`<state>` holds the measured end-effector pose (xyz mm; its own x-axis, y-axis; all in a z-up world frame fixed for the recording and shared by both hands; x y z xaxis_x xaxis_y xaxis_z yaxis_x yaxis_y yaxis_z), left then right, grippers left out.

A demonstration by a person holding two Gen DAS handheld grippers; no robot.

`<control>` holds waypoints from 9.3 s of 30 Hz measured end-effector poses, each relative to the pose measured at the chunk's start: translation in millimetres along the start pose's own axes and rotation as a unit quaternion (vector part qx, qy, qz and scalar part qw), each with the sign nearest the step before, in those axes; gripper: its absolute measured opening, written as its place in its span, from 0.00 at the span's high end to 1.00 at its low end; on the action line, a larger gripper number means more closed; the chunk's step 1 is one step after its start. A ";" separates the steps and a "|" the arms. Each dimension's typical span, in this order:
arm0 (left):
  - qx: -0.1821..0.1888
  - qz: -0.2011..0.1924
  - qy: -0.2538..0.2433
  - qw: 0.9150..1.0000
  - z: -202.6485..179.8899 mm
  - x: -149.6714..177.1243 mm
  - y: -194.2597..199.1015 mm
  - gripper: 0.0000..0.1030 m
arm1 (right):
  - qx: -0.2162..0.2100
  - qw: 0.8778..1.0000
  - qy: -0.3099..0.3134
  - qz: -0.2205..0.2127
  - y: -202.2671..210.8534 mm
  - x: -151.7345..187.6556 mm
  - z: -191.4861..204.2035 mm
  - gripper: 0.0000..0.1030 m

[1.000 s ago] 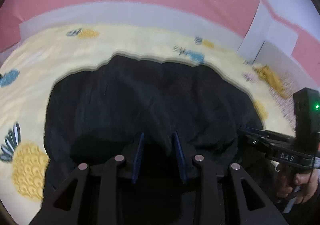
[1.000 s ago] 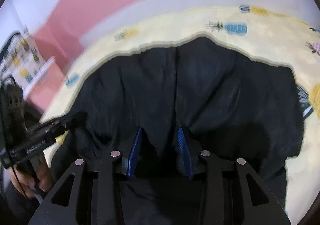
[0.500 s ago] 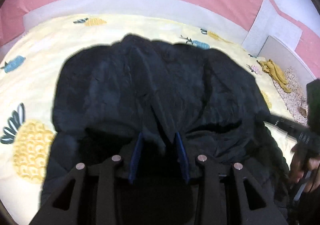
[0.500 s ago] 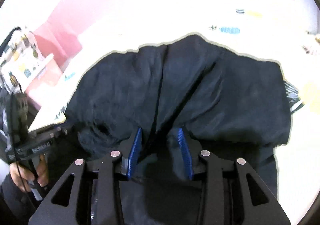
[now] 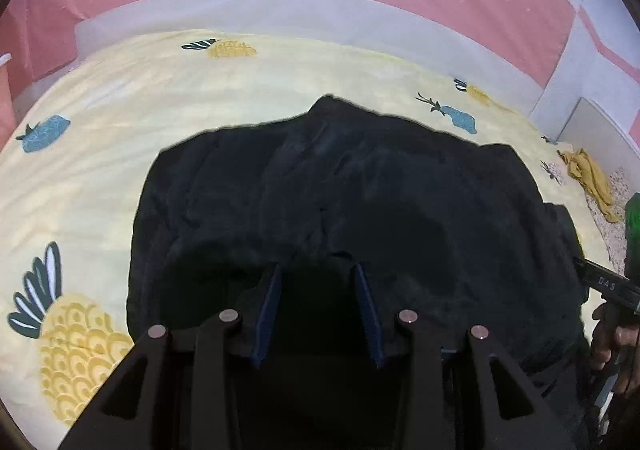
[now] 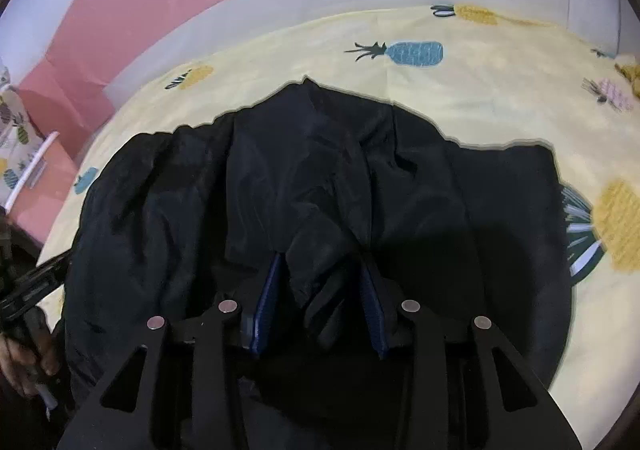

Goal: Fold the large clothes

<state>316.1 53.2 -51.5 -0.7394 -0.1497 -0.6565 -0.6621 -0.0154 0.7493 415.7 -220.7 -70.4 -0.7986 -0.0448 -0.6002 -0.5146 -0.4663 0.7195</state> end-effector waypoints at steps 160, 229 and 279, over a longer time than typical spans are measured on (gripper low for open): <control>0.006 -0.060 0.057 0.997 60.6 198.5 225.3 0.84 | -0.104 0.988 -0.064 -0.089 230.2 244.9 26.5 0.88; 0.071 -0.004 0.167 0.983 82.7 -24.3 36.0 0.54 | -0.220 0.929 -0.247 -0.167 162.1 14.3 -81.0 0.43; -0.057 -0.051 -0.060 0.995 -10.3 -43.3 17.6 0.21 | 0.085 0.993 0.023 -0.079 67.7 1.5 1.7 0.41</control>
<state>337.7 49.2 -9.0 -0.6825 -0.0220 -0.7306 -0.7217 -0.1375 0.6784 379.2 -250.8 -22.1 -0.6902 -0.0239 -0.7232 -0.6816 -0.3141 0.6609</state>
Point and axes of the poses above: each gripper's, at about its wrist camera, not at the fingertips, and y roughly against the way its jaws point, z to its left, x to its underside, the point moved 2 cm from there along -y, roughly the way its jaws point, and after that the axes turned 8 degrees about -x, right-handed, at the moved point
